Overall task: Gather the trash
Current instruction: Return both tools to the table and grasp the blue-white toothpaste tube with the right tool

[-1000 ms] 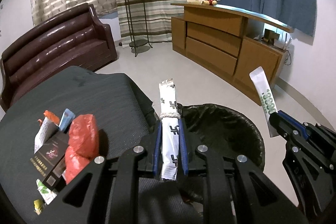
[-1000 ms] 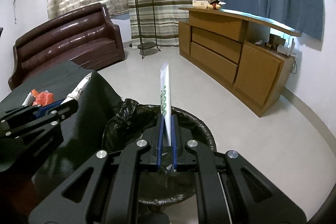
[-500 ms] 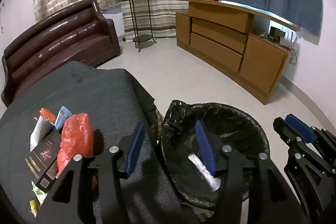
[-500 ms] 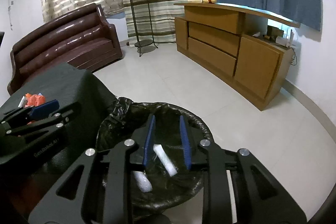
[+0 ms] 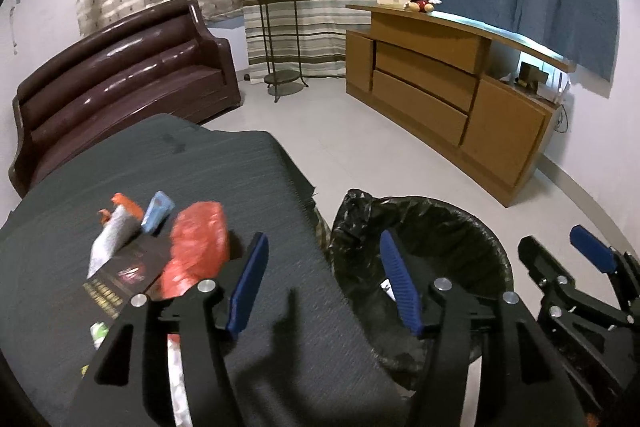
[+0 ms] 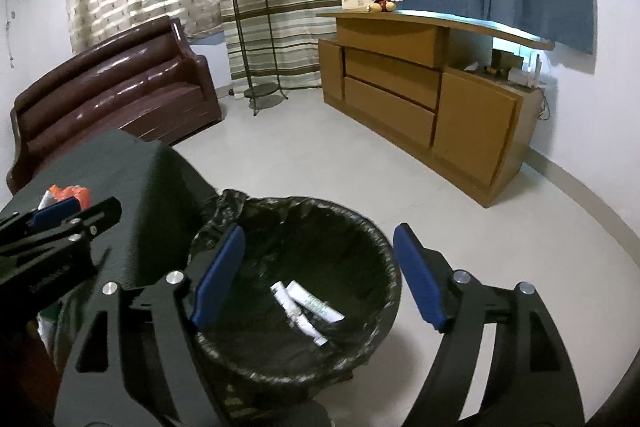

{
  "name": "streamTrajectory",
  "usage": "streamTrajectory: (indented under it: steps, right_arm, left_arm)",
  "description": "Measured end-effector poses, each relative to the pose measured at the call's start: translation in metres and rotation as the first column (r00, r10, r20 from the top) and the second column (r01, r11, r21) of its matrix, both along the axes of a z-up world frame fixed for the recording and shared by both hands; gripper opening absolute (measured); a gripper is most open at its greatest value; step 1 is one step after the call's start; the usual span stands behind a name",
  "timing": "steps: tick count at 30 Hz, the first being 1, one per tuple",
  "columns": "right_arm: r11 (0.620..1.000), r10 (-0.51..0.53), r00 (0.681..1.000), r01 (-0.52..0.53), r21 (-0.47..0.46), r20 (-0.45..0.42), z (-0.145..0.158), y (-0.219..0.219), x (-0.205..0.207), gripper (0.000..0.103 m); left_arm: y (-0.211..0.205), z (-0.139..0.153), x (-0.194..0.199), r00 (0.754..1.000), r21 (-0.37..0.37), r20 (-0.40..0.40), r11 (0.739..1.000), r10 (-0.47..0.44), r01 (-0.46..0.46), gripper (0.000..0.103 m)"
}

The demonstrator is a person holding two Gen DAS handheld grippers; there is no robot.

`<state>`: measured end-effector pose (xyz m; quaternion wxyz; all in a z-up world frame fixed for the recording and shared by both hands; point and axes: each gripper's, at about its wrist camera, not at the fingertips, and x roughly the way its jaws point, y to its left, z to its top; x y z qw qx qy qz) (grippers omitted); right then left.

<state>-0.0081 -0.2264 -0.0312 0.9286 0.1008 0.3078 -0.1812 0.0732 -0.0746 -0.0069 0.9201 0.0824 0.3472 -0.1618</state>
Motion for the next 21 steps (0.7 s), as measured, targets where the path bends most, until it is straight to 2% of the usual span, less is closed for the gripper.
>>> streamTrajectory:
  steps: [3, 8, 12, 21]
  right_arm:
    - [1.0, -0.003, 1.0, 0.003, -0.016, -0.006, 0.003, 0.01, -0.002, 0.075]
    - [0.998, 0.043, 0.999, -0.042, 0.046, -0.02, 0.008, 0.031, -0.002, 0.075]
    - [0.996, 0.083, 0.996, -0.082, 0.03, -0.019, 0.014, 0.055, -0.001, 0.075]
    - [0.98, 0.201, 0.979, -0.201, 0.005, -0.034, 0.019, 0.116, -0.001, 0.074]
  left_arm:
    - [0.012, 0.005, -0.006, 1.0, -0.003, 0.003, 1.0, 0.015, -0.015, 0.06]
    - [0.04, 0.013, -0.016, 0.999, 0.005, 0.016, 0.999, 0.05, -0.05, 0.06]
    - [0.069, 0.019, -0.022, 0.994, 0.008, 0.03, 0.995, 0.101, -0.101, 0.061]
    - [0.148, 0.019, -0.03, 0.97, 0.013, 0.045, 0.97, 0.24, -0.241, 0.063]
